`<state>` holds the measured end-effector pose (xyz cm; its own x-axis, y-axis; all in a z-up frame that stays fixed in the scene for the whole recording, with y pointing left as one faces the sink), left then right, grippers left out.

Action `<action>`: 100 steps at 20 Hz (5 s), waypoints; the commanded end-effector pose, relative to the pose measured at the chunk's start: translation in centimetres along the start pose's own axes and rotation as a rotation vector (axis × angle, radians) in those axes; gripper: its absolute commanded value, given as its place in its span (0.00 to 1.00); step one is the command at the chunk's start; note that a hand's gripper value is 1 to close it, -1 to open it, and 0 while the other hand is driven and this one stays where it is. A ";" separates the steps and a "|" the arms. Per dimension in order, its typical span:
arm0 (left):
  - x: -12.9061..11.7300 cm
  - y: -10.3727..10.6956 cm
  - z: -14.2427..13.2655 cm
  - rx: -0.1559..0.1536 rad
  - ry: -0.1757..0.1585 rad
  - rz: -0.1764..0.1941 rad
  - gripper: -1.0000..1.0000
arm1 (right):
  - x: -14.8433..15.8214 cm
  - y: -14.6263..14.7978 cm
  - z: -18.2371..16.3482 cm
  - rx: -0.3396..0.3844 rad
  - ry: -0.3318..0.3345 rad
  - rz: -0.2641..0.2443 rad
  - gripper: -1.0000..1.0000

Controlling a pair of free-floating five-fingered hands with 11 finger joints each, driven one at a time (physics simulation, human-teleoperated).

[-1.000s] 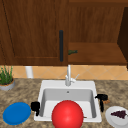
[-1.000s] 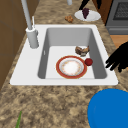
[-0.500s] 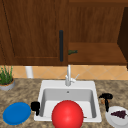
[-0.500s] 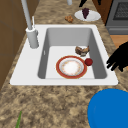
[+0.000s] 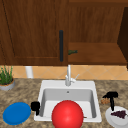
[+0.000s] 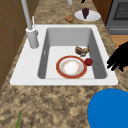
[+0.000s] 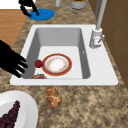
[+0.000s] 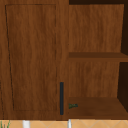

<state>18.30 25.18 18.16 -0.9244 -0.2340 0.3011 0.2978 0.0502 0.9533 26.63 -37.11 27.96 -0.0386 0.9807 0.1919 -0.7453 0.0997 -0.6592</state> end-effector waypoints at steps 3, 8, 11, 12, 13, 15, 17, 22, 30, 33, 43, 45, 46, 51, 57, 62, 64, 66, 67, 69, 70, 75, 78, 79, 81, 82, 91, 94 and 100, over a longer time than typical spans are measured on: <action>0.0 0.0 0.0 0.000 0.000 0.000 0.50 | -2.4 -1.5 2.4 0.030 -0.060 -0.059 0.00; 0.0 0.0 0.0 0.000 0.000 -0.001 0.50 | -4.9 -2.2 4.2 0.007 -0.103 -0.085 0.00; 0.0 0.0 0.0 0.001 0.000 -0.001 0.50 | -6.4 -2.6 5.3 0.008 -0.128 -0.103 0.00; 0.0 0.0 0.0 0.001 0.000 -0.001 0.50 | -6.9 -2.7 5.6 0.007 -0.137 -0.109 0.00; 0.0 0.0 0.0 0.001 0.000 -0.001 0.50 | -7.3 -2.8 6.0 0.007 -0.144 -0.114 0.00; 0.0 0.0 0.0 0.001 0.001 -0.001 0.50 | -8.4 -3.0 6.7 0.006 -0.158 -0.124 0.00; 0.0 0.0 0.0 0.001 0.001 -0.001 0.50 | -9.4 -3.2 7.3 0.004 -0.170 -0.132 0.00; 0.0 0.0 0.0 0.001 0.001 -0.001 0.50 | -12.2 -3.7 8.5 -0.002 -0.209 -0.151 0.00; 0.0 0.0 0.0 0.001 0.001 -0.001 0.50 | -16.2 -4.6 9.8 0.001 -0.270 -0.166 0.00; 0.0 0.0 0.0 0.001 0.001 -0.001 0.50 | -17.4 -4.9 10.6 0.000 -0.291 -0.174 0.00; 0.0 0.0 0.0 0.001 0.001 -0.001 0.50 | -20.7 -7.6 16.9 0.004 -0.306 -0.192 0.00; 0.0 0.0 0.0 0.001 0.001 -0.001 0.50 | -21.2 -8.2 18.3 0.003 -0.307 -0.196 0.00; 0.0 0.0 0.0 0.001 0.001 -0.001 0.50 | -21.5 -8.4 19.0 0.002 -0.310 -0.198 0.00; 0.0 0.0 0.0 0.001 0.001 -0.001 0.50 | -21.1 -8.7 21.3 0.046 -0.344 -0.216 0.00; 0.0 0.0 0.0 0.001 0.001 -0.001 0.50 | -19.2 -9.3 23.4 0.098 -0.327 -0.215 0.00; 0.0 0.0 0.0 0.001 0.001 -0.001 0.50 | -17.1 -11.0 24.9 0.175 -0.321 -0.181 0.00; 0.0 0.0 0.0 0.001 0.001 -0.001 0.50 | -16.2 -11.5 26.2 0.200 -0.314 -0.169 0.00; 0.0 0.0 0.0 0.001 0.001 -0.001 0.50 | -15.6 -12.1 28.1 0.183 -0.311 -0.168 0.00; 0.0 0.0 0.0 0.001 0.001 -0.001 0.50 | -15.4 -12.4 28.8 0.176 -0.310 -0.167 0.00; 0.0 0.0 0.0 0.001 0.001 -0.001 0.50 | -14.5 -13.1 30.1 0.175 -0.302 -0.178 0.00; 0.0 0.0 0.0 0.001 0.001 -0.001 0.50 | -14.2 -13.3 30.9 0.178 -0.307 -0.186 0.00; 0.0 0.0 0.0 0.001 0.001 -0.001 0.50 | -11.8 -13.5 33.5 0.228 -0.280 -0.206 0.00; 0.0 0.0 0.0 0.001 0.001 -0.001 0.50 | -10.2 -13.5 34.5 0.253 -0.239 -0.197 0.00; 0.0 0.0 0.0 0.001 0.001 -0.001 0.50 | -9.6 -13.5 34.8 0.256 -0.222 -0.192 0.00; 0.0 0.0 0.0 0.001 0.001 -0.001 0.50 | -8.7 -12.0 34.8 0.203 -0.196 -0.162 0.00; 0.0 0.0 0.0 0.001 0.001 -0.001 0.50 | -8.4 -11.3 35.1 0.184 -0.189 -0.151 0.00; 0.0 0.0 0.0 0.001 0.001 -0.001 0.50 | -3.6 -9.9 33.9 0.140 -0.058 -0.142 0.00; 0.0 0.0 0.0 0.001 0.001 -0.001 0.50 | -1.9 -9.8 33.4 0.133 -0.017 -0.135 0.00; 0.0 0.0 0.0 0.001 0.001 -0.001 0.50 | 1.5 -9.4 31.9 0.133 0.064 -0.125 0.00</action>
<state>18.30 25.18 18.16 -0.9246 -0.2347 0.3002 0.2967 0.0508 0.9536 12.01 -44.44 58.16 0.0975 0.9735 0.2069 -0.8082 0.1988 -0.5544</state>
